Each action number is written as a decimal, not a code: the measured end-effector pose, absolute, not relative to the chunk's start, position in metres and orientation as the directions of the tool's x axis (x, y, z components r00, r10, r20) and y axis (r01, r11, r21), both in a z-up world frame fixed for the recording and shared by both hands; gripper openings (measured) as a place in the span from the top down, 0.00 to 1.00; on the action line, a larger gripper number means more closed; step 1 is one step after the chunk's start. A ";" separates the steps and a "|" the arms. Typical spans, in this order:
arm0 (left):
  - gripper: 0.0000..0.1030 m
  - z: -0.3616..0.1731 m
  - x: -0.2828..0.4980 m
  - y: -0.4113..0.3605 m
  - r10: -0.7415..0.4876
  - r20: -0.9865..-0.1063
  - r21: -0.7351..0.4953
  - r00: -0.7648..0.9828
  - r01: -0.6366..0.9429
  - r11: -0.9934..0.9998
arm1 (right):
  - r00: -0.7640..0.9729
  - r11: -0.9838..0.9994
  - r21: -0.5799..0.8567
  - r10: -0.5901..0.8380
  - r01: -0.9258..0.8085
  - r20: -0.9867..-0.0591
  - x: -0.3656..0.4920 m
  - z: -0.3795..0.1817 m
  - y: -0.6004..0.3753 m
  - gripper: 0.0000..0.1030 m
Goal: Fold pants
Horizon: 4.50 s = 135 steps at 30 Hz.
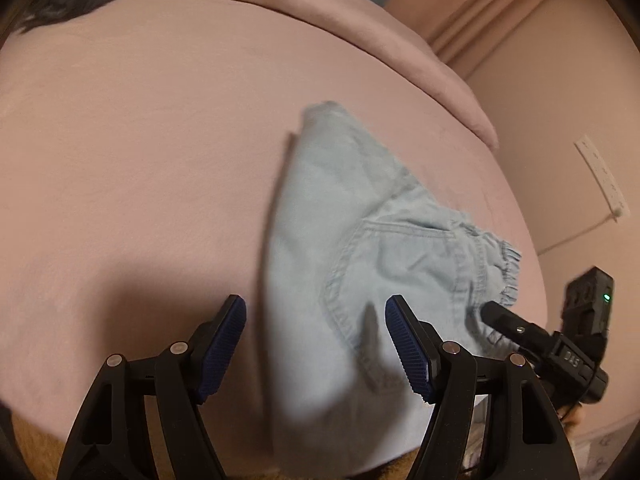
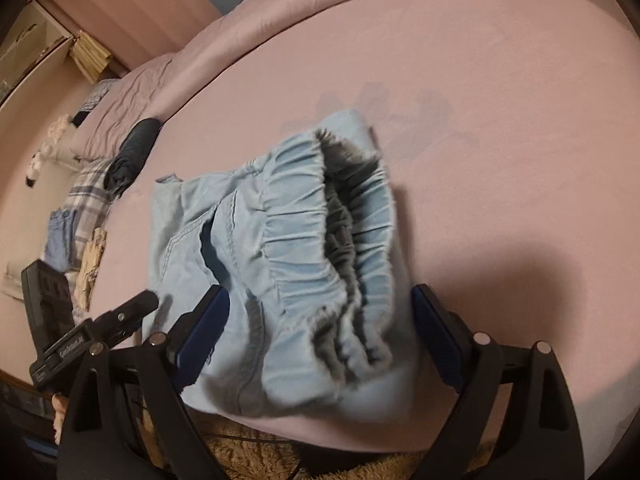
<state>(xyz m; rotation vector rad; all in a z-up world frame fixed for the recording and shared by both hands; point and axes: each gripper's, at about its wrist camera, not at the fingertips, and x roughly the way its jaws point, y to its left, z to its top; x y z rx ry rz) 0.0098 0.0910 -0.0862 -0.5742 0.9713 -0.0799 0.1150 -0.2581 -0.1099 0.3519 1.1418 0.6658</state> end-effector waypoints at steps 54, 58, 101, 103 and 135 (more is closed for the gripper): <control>0.85 0.002 0.047 0.105 -0.234 -0.678 -0.461 0.697 -0.155 0.873 | 0.369 0.692 0.571 0.720 -0.441 -0.588 0.130 -0.035 -0.205 0.60; 0.85 -0.009 0.056 0.105 -0.212 -0.705 -0.436 0.677 -0.178 0.882 | 0.359 0.710 0.580 0.704 -0.401 -0.613 0.134 -0.047 -0.198 0.60; 0.48 -0.080 0.040 0.094 -0.118 -0.822 -0.341 0.557 -0.315 0.886 | 0.344 0.860 0.444 0.508 -0.251 -0.790 0.131 -0.088 -0.204 0.21; 0.46 -0.077 0.031 0.091 -0.097 -0.826 -0.320 0.555 -0.322 0.891 | 0.358 0.875 0.419 0.483 -0.244 -0.799 0.126 -0.083 -0.210 0.21; 0.04 0.024 -0.052 0.050 0.039 -0.651 -0.233 0.758 -0.248 0.940 | 0.641 0.883 0.302 0.468 -0.359 -0.608 0.048 0.016 -0.236 0.00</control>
